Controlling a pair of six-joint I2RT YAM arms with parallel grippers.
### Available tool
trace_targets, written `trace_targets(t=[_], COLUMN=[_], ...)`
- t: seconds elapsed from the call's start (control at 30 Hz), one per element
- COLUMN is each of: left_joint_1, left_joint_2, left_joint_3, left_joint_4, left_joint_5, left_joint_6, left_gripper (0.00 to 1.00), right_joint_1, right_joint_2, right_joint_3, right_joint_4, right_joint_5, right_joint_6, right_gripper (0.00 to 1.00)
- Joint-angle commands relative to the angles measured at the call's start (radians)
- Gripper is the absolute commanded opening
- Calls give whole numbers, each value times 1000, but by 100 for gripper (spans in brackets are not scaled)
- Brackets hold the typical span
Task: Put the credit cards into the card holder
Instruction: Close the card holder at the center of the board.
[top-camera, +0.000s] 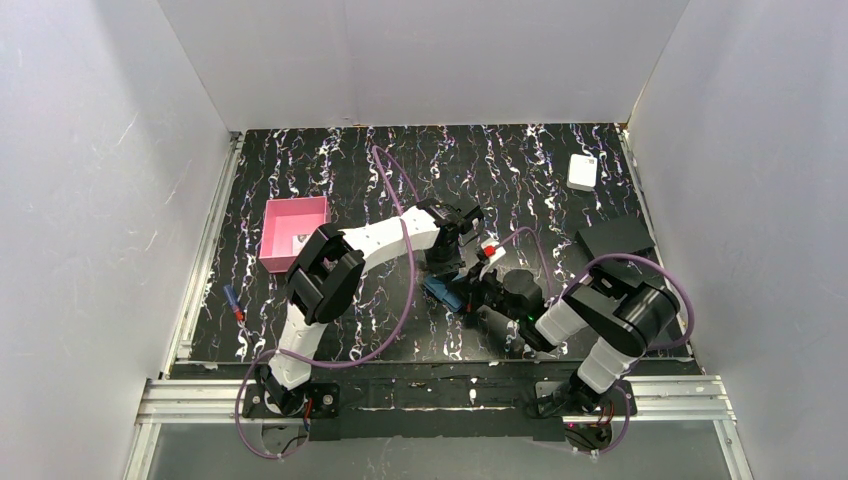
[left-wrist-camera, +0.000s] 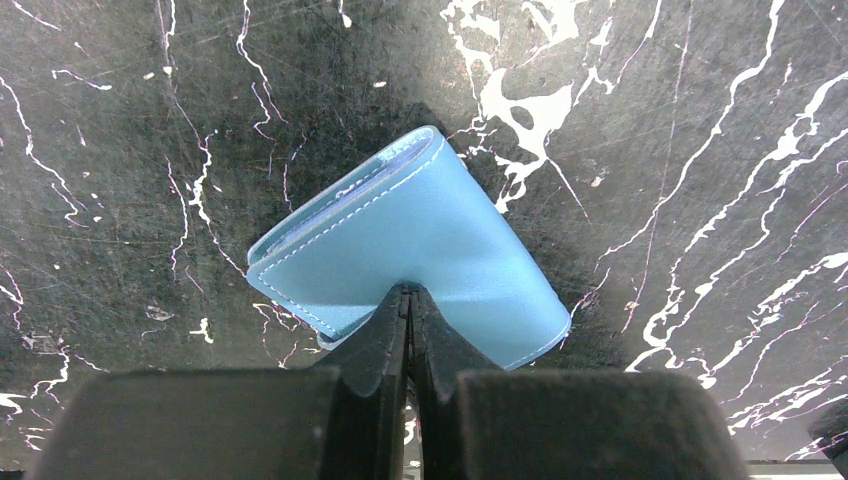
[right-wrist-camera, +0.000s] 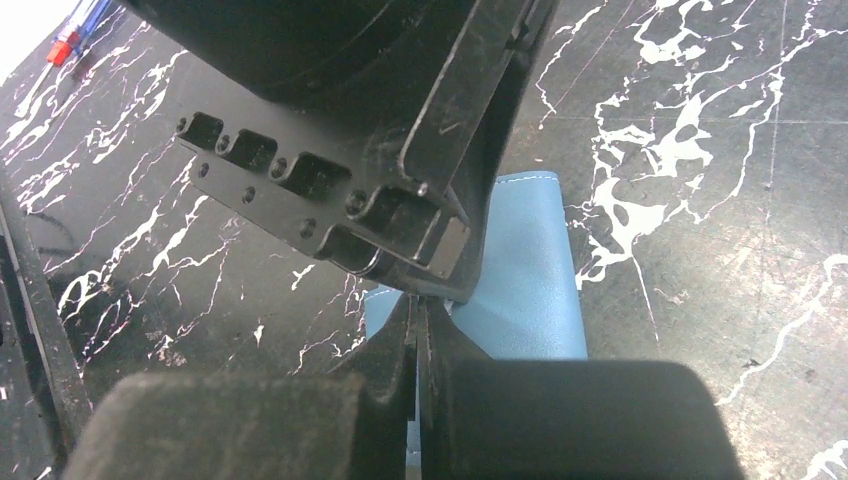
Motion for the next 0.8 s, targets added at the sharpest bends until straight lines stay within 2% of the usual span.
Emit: trace_targets(t=[0.0,0.1,0.2,0.4,0.77], left_joint_1=[-31,-27,-26,-27,-27], left_joint_2=[140,144,126,107,92], left_joint_3=[-85,-94,-114,-122,-146], left_joint_4=[61,60,76,81,102], left_joint_5=[37,44,43,27,18], left_joint_6=[-15,-16,-6,2,10], left_gripper=[0,0,0,0,0], right_joint_1=[2,13,24,58,75], right_joint_2=[54,51,18,-1,89], right_joint_3=[11,17,21,44,94], right_joint_4=[98,52,-83,-243,-509], right_joint_5=[60,82,158,292,539], right_joint_6=[-23,-31,-43,-50,93], right_gripper=[1,1,1,1,1])
